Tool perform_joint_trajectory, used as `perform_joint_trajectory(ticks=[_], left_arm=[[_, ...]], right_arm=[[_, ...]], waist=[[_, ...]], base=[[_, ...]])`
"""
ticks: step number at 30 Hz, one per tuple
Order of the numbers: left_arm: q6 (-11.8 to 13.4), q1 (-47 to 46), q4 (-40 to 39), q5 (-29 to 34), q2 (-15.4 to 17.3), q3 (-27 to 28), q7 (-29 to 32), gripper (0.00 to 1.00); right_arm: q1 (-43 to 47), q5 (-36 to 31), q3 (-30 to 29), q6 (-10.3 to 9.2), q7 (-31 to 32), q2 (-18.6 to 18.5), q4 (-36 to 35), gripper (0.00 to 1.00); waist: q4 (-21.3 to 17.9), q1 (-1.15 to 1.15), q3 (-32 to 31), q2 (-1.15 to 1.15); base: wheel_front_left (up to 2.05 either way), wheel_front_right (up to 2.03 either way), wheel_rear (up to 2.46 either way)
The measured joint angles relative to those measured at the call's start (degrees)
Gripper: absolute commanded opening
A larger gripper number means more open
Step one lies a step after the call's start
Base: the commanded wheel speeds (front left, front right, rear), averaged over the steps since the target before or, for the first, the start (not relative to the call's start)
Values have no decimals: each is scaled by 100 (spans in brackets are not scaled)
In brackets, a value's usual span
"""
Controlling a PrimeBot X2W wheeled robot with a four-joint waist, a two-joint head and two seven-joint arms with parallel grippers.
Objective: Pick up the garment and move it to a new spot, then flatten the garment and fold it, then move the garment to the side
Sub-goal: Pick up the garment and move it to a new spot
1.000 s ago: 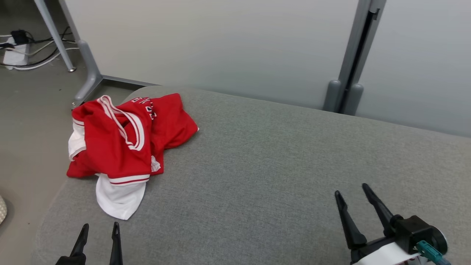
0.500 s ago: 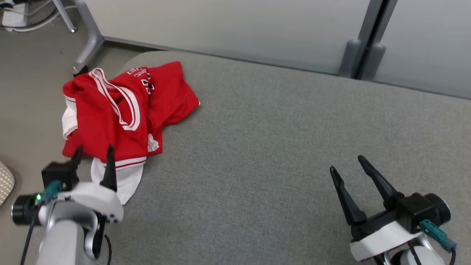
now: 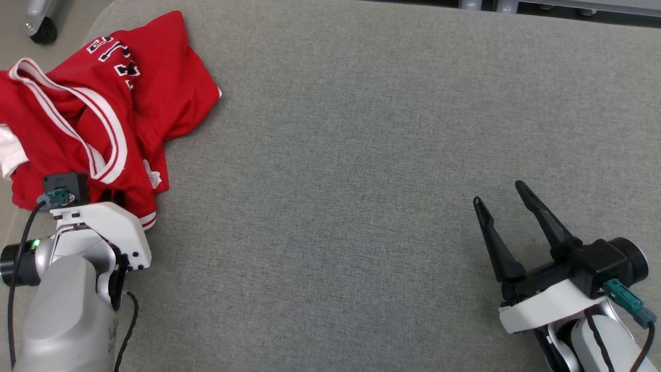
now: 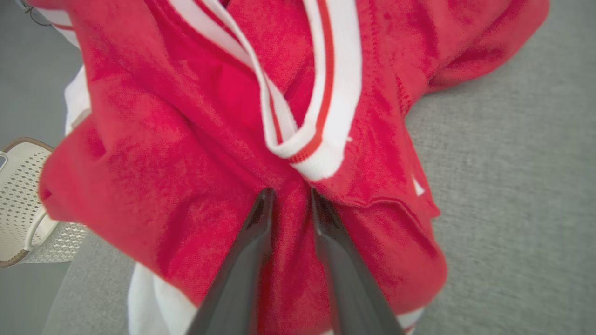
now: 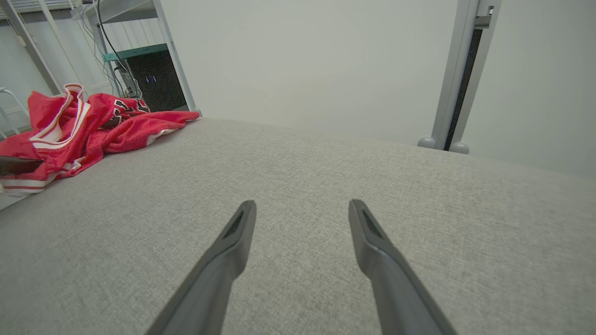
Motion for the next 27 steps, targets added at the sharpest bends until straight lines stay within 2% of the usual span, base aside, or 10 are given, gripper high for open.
perform_joint_trajectory(ticks=[3, 7, 12, 14, 15, 19, 24, 27], left_arm=[[-11, -12, 253, 19, 92, -26, -93, 0], [-97, -14, 367, -11, 255, 9, -548, 0], [-318, -8, -218, -147, 258, -42, -834, 0], [-433, 10, -633, -278, 177, -130, -703, 0], [-506, 35, -1190, -425, 169, -188, -524, 0], [-556, 105, -2609, -764, 220, -391, 60, 0], [-579, 229, -4342, -1336, 155, -751, 914, 0], [-580, 245, -5098, -1617, 79, -980, 1311, 0]], right_arm=[[0, 14, -35, 0, 0, 19, 15, 100], [24, 45, -97, -1, -1, 137, 42, 100], [303, 51, -179, -1, -1, 271, 141, 100], [417, 55, -213, -1, -1, 353, 160, 100], [515, 55, -192, -1, -1, 430, 180, 100], [546, 55, -101, -1, -1, 616, 178, 100], [597, 76, -46, -1, -1, 747, 181, 100], [616, 107, -75, 0, -1, 810, 174, 100]], waist=[[-55, 0, -50, 0], [-86, 0, -295, 0], [-72, 0, -719, 0], [-51, 0, -908, 0], [-45, 0, -1101, 0], [-173, 0, -1430, 0], [-653, 0, -1628, 0], [-1008, 0, -1699, 0]], base=[[0, 0, 0], [0, 0, 0], [0, 0, 0], [0, 0, 0], [0, 0, 0], [0, 0, 0], [0, 0, 0], [0, 0, 0]])
